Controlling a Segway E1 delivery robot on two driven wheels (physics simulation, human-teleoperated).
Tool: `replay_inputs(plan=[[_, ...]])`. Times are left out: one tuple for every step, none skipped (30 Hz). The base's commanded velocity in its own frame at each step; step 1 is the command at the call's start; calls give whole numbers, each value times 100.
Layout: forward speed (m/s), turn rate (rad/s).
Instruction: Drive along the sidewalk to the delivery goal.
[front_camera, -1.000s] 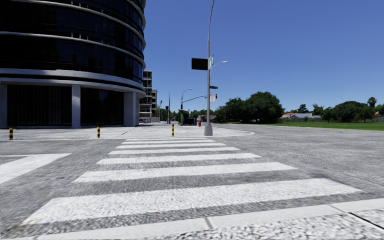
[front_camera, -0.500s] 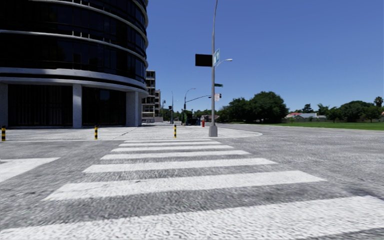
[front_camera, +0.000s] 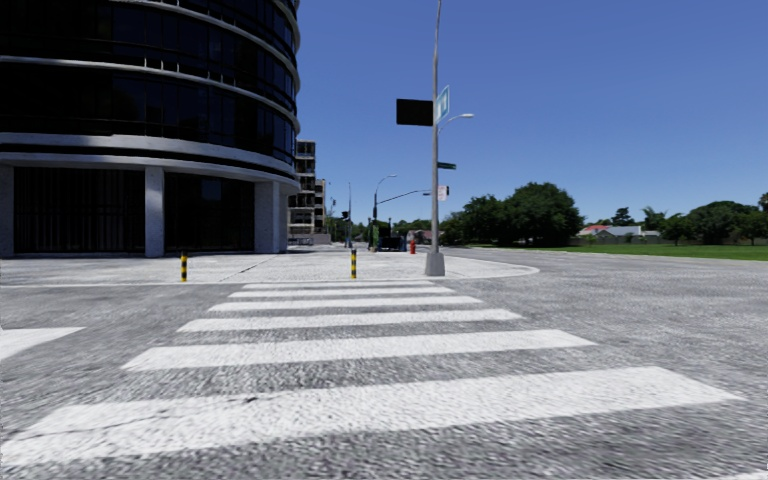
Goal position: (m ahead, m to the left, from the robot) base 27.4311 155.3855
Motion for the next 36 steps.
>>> replay_inputs(plan=[[116, 18], [116, 18], [116, 18], [116, 18], [116, 18], [116, 18], [116, 18], [116, 18], [116, 18], [116, 18], [116, 18], [116, 18], [116, 19], [116, 19], [116, 19], [116, 19], [116, 19], [116, 19], [115, 19], [112, 19], [109, 19], [109, 19], [109, 19], [109, 19], [109, 19], [108, 19], [108, 19], [108, 19], [108, 19], [108, 19], [108, 19], [108, 19], [108, 19], [108, 19], [108, 19], [108, 19]])
